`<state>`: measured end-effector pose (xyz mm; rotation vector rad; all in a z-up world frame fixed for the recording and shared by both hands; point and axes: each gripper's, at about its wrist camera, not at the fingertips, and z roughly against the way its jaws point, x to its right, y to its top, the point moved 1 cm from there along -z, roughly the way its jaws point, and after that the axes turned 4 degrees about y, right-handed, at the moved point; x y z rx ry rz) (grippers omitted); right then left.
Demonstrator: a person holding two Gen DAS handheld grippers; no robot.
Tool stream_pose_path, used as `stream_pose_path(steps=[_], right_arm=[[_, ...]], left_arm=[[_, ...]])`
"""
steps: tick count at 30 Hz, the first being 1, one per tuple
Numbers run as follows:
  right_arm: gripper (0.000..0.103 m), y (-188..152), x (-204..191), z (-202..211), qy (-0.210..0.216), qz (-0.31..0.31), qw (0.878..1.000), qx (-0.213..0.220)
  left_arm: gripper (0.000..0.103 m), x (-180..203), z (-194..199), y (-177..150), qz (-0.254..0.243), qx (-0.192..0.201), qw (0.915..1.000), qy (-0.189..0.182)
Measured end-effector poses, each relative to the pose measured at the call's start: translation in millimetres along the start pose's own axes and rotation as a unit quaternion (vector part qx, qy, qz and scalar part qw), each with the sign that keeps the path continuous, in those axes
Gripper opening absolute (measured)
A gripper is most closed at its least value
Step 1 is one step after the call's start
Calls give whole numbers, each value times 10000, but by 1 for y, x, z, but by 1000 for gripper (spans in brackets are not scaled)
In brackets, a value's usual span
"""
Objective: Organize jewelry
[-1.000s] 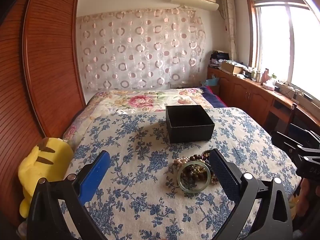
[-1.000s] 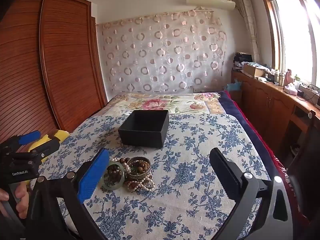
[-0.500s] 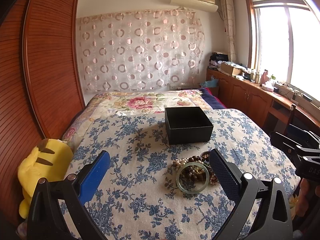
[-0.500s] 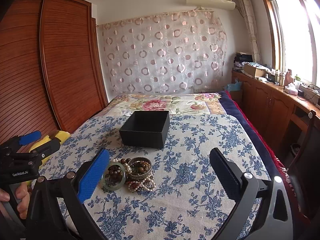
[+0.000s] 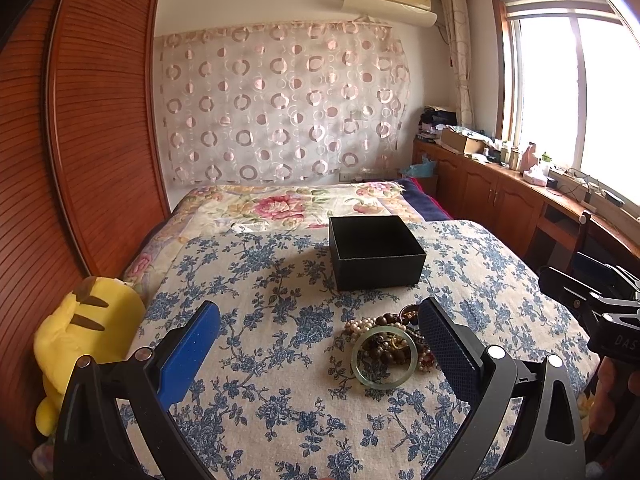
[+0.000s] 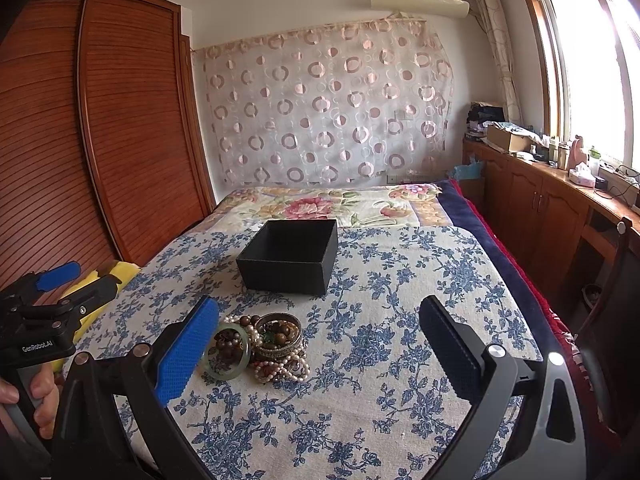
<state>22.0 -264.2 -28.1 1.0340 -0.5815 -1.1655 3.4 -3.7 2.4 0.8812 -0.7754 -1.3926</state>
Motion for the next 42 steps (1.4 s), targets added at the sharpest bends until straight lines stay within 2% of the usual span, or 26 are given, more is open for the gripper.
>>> stream_pose_path(steps=[42], right_arm=[[101, 5, -4, 3, 31, -12, 10000, 35]], left_arm=[[96, 7, 1, 2, 15, 54, 10000, -44]])
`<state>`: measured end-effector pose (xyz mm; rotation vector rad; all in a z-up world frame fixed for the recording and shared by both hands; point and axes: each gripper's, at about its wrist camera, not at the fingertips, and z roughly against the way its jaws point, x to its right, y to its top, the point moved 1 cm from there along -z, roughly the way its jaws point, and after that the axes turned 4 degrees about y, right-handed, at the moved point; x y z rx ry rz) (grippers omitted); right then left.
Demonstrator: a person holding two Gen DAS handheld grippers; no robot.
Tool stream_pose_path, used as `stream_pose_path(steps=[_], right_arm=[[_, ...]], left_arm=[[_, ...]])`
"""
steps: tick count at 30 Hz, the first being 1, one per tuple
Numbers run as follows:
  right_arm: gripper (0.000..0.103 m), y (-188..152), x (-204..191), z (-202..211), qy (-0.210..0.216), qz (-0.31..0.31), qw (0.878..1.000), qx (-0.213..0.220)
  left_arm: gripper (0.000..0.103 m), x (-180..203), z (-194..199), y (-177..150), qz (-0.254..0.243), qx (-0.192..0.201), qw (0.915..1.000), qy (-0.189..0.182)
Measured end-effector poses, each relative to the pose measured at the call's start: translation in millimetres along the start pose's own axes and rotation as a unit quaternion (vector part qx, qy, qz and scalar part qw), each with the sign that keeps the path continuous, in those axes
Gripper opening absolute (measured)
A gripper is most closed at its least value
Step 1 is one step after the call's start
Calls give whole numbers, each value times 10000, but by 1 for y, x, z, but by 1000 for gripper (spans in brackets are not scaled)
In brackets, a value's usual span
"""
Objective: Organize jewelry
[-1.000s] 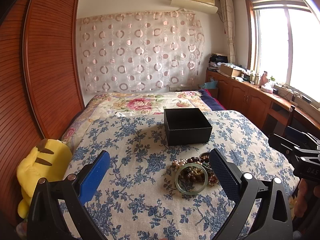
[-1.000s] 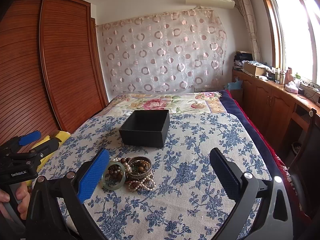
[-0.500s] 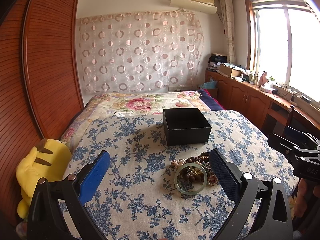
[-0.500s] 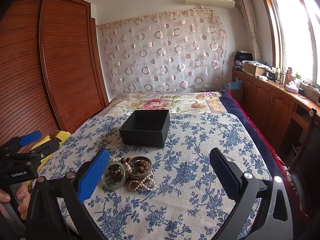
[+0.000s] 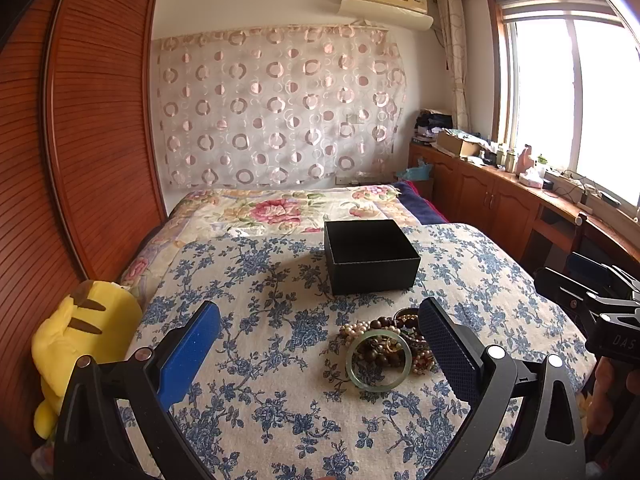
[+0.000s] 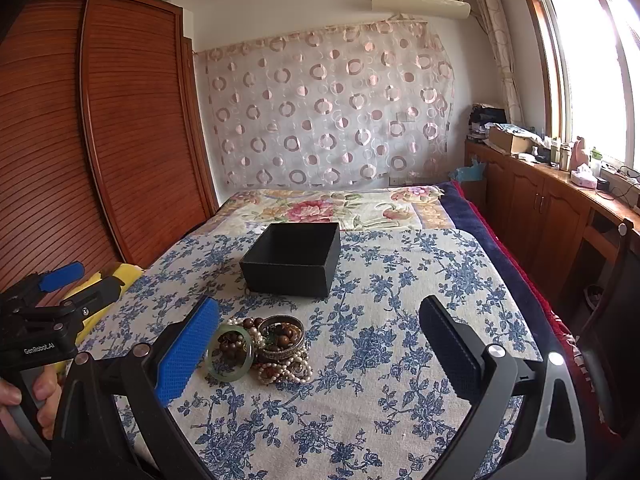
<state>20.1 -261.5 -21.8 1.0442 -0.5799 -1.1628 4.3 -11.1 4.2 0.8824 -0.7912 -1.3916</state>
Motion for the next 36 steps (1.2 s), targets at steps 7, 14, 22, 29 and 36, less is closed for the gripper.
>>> stream_pose_path(steps=[7, 14, 22, 29, 36], right_arm=[[101, 0, 0, 0, -1, -7, 10000, -17], [101, -2, 3, -11, 68, 67, 9999, -117], [101, -11, 11, -34, 152, 265, 9991, -308], [92, -16, 13, -50, 203, 467, 9976, -472], [76, -20, 18, -76, 380, 668, 9939, -789]], left_arm=[[96, 1, -2, 1, 7, -51, 10000, -45], [96, -1, -25, -9, -71, -320, 9993, -201], [96, 0, -65, -23, -313, -662, 9969, -303], [96, 0, -88, -29, -410, -904, 9935, -556], [96, 16, -112, -31, -820, -1215, 9856, -841]])
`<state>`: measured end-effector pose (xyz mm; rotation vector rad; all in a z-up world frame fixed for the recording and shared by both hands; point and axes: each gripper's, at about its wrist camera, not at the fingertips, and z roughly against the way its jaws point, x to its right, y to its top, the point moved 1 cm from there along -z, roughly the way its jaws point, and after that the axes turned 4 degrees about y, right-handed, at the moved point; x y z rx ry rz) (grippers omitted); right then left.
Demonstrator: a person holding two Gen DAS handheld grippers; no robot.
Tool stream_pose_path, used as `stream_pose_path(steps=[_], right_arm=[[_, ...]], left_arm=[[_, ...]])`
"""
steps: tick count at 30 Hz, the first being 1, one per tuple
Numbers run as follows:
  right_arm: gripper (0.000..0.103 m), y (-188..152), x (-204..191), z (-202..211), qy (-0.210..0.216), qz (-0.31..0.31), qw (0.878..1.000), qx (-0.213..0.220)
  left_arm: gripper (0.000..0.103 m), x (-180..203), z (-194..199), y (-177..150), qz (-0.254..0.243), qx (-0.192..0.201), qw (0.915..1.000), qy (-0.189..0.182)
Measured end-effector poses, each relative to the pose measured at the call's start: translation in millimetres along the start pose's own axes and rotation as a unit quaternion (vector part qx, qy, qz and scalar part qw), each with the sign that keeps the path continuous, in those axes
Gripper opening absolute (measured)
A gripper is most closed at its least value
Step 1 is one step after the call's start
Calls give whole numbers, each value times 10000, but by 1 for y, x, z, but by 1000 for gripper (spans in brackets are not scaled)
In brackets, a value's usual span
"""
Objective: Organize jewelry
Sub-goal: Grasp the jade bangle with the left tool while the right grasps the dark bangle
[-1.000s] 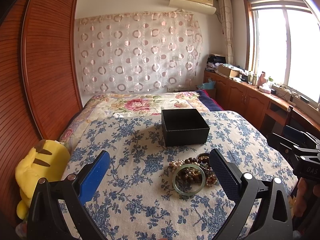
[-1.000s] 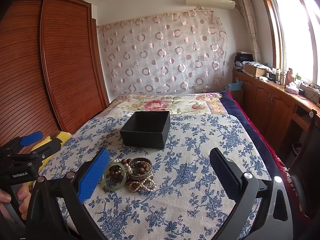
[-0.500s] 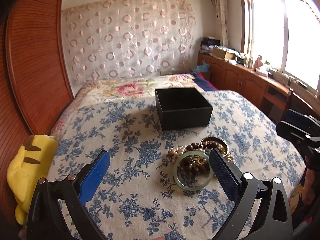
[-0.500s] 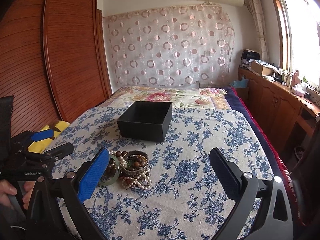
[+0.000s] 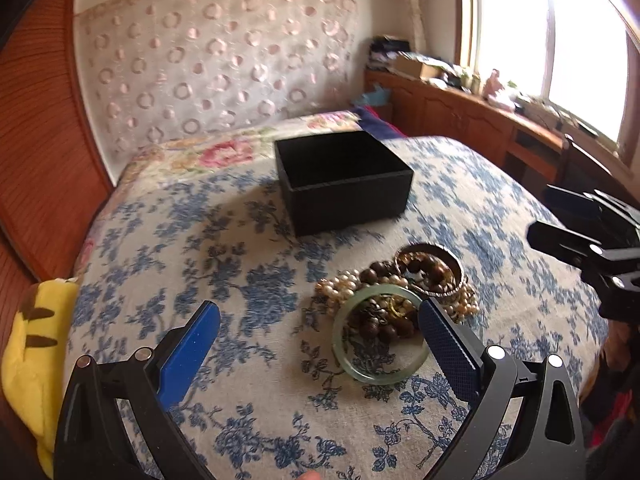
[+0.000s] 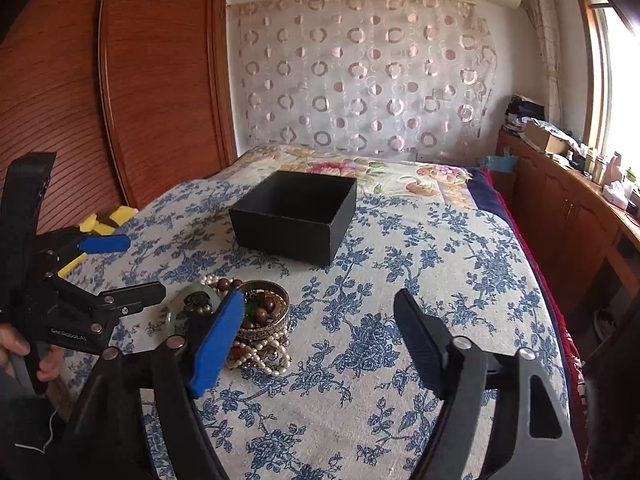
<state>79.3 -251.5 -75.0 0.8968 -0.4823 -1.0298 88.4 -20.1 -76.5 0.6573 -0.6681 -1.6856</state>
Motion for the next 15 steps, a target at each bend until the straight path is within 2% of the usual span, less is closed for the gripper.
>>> stream_pose_path(steps=[2, 4, 5, 10, 12, 15], right_arm=[[71, 0, 0, -7, 46, 45, 9999, -79], [59, 1, 2, -18, 228, 69, 9995, -221], [58, 1, 3, -24, 317, 53, 9990, -308], [40, 1, 3, -51, 735, 44, 9949, -691], [35, 1, 1, -60, 807, 18, 9935, -805], [33, 1, 0, -70, 906, -12, 9915, -930]], left_arm=[[96, 2, -8, 0, -65, -112, 9998, -131], [96, 4, -13, -3, -110, -219, 9994, -260], [96, 5, -15, -4, -114, -240, 9992, -312], [96, 12, -22, -9, -164, -375, 9983, -403], [96, 12, -26, -10, -175, -435, 9978, -472], [96, 15, -30, -12, -193, -507, 9972, -507]])
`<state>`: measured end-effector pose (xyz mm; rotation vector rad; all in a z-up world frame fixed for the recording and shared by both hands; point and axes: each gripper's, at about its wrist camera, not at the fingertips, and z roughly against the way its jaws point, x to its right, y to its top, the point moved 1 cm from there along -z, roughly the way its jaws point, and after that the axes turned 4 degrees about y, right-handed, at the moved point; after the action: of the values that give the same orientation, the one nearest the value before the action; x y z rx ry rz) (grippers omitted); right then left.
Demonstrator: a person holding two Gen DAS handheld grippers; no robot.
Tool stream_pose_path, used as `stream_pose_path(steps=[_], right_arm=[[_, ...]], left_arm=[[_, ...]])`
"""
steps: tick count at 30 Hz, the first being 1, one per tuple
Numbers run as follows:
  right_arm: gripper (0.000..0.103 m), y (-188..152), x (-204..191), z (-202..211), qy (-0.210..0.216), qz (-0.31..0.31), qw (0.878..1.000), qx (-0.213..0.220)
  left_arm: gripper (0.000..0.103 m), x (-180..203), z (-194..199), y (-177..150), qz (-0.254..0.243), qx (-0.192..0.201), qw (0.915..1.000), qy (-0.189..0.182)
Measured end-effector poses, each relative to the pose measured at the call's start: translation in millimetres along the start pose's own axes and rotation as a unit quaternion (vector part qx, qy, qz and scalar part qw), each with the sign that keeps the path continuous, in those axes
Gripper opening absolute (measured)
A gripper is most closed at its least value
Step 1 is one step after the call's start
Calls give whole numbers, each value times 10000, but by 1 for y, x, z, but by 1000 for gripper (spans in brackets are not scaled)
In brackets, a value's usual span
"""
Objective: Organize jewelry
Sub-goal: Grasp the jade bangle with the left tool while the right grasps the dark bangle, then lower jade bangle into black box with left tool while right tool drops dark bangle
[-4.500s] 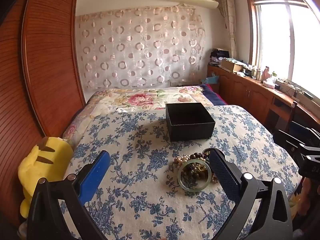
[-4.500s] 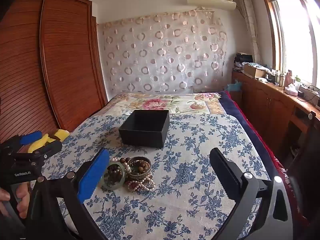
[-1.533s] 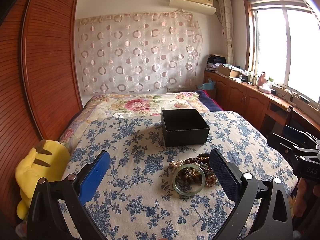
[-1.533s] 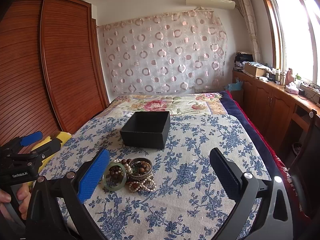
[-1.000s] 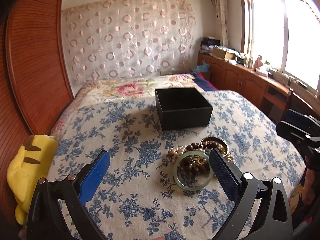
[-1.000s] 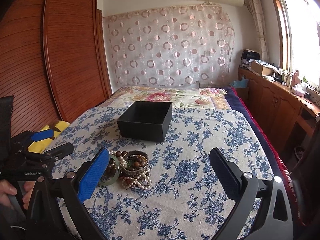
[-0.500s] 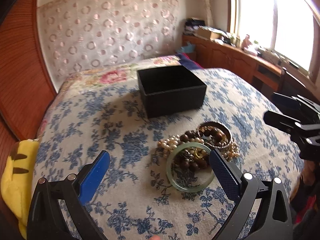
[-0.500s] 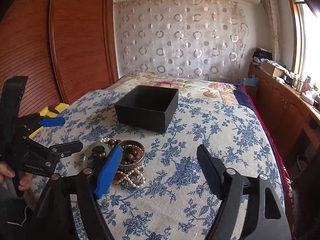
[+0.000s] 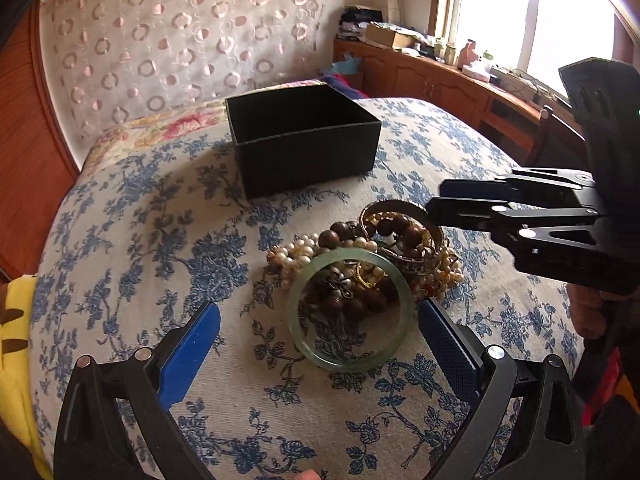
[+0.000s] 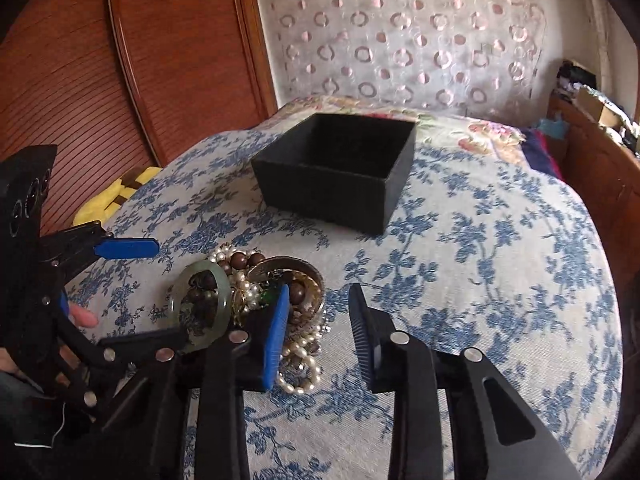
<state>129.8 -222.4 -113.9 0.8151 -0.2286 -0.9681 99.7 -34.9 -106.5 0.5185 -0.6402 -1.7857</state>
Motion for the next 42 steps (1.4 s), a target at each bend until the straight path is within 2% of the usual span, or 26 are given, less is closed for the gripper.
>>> stream_pose_path(steps=[3, 9, 13, 19, 24, 26, 35, 42], right_arm=[[30, 1, 5, -10, 68, -146, 9997, -164], [16, 3, 12, -19, 332, -408, 9980, -344], [8, 4, 9, -16, 363, -350, 9982, -318], [7, 6, 10, 1, 72, -154, 9998, -81], [7, 5, 15, 15, -8, -139, 9999, 91], [7, 5, 15, 17, -20, -124, 9998, 126], [7, 6, 16, 21, -53, -117, 9997, 200], [7, 30, 18, 26, -157, -14, 9991, 383]], left_arm=[[96, 2, -4, -1, 29, -88, 9999, -46], [96, 8, -8, -1, -56, -143, 9998, -157], [96, 11, -12, 0, -107, -189, 9996, -193], [96, 12, -11, 0, -112, -117, 9996, -244], [73, 11, -8, -1, -82, -92, 9996, -259], [69, 9, -7, -2, -46, -85, 9996, -260], [68, -4, 2, -2, 214, 143, 9990, -356], [68, -16, 15, 17, 325, 450, 9981, -265]])
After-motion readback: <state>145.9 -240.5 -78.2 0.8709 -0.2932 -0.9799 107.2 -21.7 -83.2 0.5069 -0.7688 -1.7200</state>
